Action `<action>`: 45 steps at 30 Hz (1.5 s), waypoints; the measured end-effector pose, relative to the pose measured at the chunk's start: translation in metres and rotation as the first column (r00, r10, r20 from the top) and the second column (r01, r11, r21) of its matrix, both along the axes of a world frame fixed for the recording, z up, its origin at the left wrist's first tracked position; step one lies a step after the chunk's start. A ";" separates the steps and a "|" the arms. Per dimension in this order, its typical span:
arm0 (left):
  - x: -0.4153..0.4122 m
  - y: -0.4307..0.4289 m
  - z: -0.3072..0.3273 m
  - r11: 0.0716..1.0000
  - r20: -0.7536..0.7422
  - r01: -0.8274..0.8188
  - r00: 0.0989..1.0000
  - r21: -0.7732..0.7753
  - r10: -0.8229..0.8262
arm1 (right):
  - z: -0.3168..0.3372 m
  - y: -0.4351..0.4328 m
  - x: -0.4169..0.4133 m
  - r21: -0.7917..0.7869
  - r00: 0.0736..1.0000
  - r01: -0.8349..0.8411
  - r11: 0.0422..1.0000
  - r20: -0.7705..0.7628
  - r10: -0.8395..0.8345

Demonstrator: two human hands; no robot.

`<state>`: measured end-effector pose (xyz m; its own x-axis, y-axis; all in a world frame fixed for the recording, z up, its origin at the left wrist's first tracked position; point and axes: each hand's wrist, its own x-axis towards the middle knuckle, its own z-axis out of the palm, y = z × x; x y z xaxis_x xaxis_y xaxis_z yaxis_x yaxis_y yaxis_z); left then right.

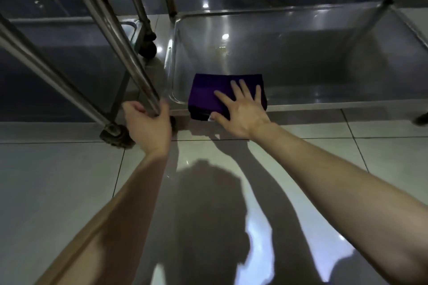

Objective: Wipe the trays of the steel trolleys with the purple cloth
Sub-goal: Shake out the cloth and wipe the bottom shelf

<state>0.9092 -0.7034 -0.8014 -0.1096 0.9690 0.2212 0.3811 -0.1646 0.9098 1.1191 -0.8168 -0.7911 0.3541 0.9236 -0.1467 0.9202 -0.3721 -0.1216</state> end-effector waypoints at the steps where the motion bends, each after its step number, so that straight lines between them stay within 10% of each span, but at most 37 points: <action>1: -0.005 0.011 0.002 0.999 0.022 -0.037 0.999 0.020 0.037 | -0.003 0.008 -0.002 0.000 1.000 -0.005 1.000 0.009 0.005; 8: 0.015 0.075 0.027 0.956 0.288 0.294 0.917 -0.023 -0.275 | -0.022 0.039 -0.010 -0.002 0.997 0.055 0.998 0.047 -0.055; 25: 0.041 0.083 0.012 0.979 0.429 0.204 0.885 -0.008 -0.181 | -0.026 0.143 0.170 -0.062 0.960 0.280 0.958 -0.012 -0.281; 33: 0.041 0.081 0.015 0.984 0.427 0.179 0.891 -0.012 -0.156 | -0.027 0.223 0.080 -0.011 0.997 0.053 0.999 -0.054 -0.054; 45: 0.037 0.080 0.020 0.974 0.364 0.227 0.909 -0.016 -0.206 | -0.029 0.098 0.017 -0.049 0.982 -0.143 0.988 -0.133 0.136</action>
